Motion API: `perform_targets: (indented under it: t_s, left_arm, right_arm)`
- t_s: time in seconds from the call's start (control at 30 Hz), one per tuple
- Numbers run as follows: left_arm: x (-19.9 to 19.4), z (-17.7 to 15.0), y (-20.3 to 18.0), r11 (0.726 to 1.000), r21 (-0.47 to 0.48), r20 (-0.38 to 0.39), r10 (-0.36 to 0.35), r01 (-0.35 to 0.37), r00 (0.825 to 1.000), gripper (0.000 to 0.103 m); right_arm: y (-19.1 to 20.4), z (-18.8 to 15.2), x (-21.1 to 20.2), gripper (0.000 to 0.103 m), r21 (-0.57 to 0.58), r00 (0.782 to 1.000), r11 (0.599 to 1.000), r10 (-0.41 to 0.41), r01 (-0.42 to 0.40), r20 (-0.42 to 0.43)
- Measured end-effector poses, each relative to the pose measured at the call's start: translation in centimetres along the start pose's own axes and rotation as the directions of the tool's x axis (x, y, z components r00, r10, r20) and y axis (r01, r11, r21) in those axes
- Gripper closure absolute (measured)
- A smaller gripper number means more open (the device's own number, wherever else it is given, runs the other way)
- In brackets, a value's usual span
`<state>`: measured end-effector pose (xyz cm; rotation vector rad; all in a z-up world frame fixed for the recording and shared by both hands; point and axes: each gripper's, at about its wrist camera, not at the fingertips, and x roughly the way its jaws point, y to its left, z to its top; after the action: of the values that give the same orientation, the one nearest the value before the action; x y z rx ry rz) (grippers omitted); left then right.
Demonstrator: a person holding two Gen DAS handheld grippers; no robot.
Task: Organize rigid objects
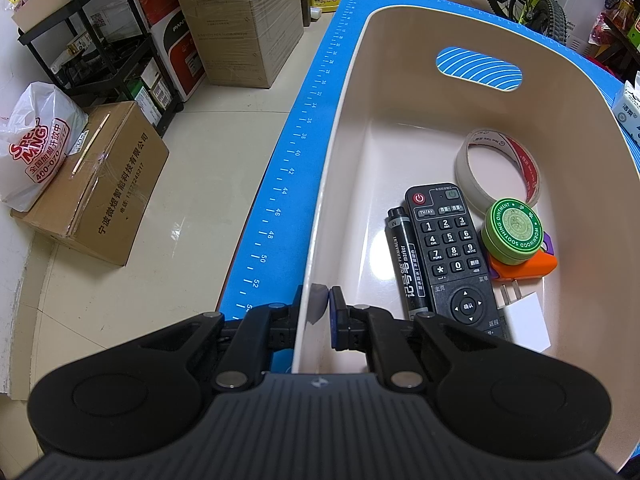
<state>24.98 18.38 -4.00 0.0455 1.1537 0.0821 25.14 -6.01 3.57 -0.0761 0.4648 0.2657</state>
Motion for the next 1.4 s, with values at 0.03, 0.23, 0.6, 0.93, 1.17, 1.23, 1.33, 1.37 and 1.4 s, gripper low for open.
perform_targets:
  t_s: [0.03,0.23,0.6,0.93,1.17,1.23,1.33,1.37,1.4]
  left_arm:
    - [0.0,0.0,-0.1,1.0,0.0,0.0,0.0,0.0,1.0,0.091]
    - [0.0,0.0,0.0,1.0,0.0,0.0,0.0,0.0,1.0,0.091]
    - [0.1,0.1,-0.1,1.0,0.002,-0.003,0.0,0.0,1.0,0.092]
    - [-0.4,0.1,0.3,1.0,-0.028,0.013,0.01,-0.009,1.0,0.063]
    - [-2.9,0.0,1.2,0.996,-0.072,0.122,0.07,-0.062,0.99,0.026]
    - [-3.7,-0.2,0.8,0.996,-0.059,0.141,0.071,-0.063,0.987,0.025]
    - [-4.8,-0.4,-0.4,0.997,-0.026,0.171,0.072,-0.069,0.983,0.025]
    - [-5.2,-0.5,-0.8,0.998,-0.015,0.184,0.07,-0.069,0.98,0.025]
    - [-5.9,-0.6,-1.3,0.998,-0.005,0.2,0.068,-0.068,0.977,0.025]
  right_arm:
    - [0.6,0.2,0.2,0.09,-0.002,1.0,1.0,0.011,-0.011,0.003]
    - [5.1,-0.3,2.1,0.09,-0.036,0.994,0.995,0.096,-0.098,-0.051]
    - [9.0,-4.5,6.8,0.089,-0.044,0.944,0.993,0.087,-0.107,-0.319]
    - [9.0,-4.7,6.0,0.03,-0.048,0.948,0.992,0.094,-0.114,-0.305]
    - [7.6,-3.6,3.4,0.019,0.032,0.966,0.996,0.094,-0.088,-0.242]
    - [7.1,-3.5,2.6,0.011,0.057,0.97,0.996,0.085,-0.074,-0.229]
    - [6.5,-3.3,1.2,0.01,0.074,0.975,0.996,0.063,-0.048,-0.212]
    - [6.3,-3.3,0.7,0.01,0.077,0.976,0.996,0.057,-0.042,-0.211]
    - [6.1,-3.3,0.2,0.009,0.084,0.976,0.996,0.051,-0.034,-0.21]
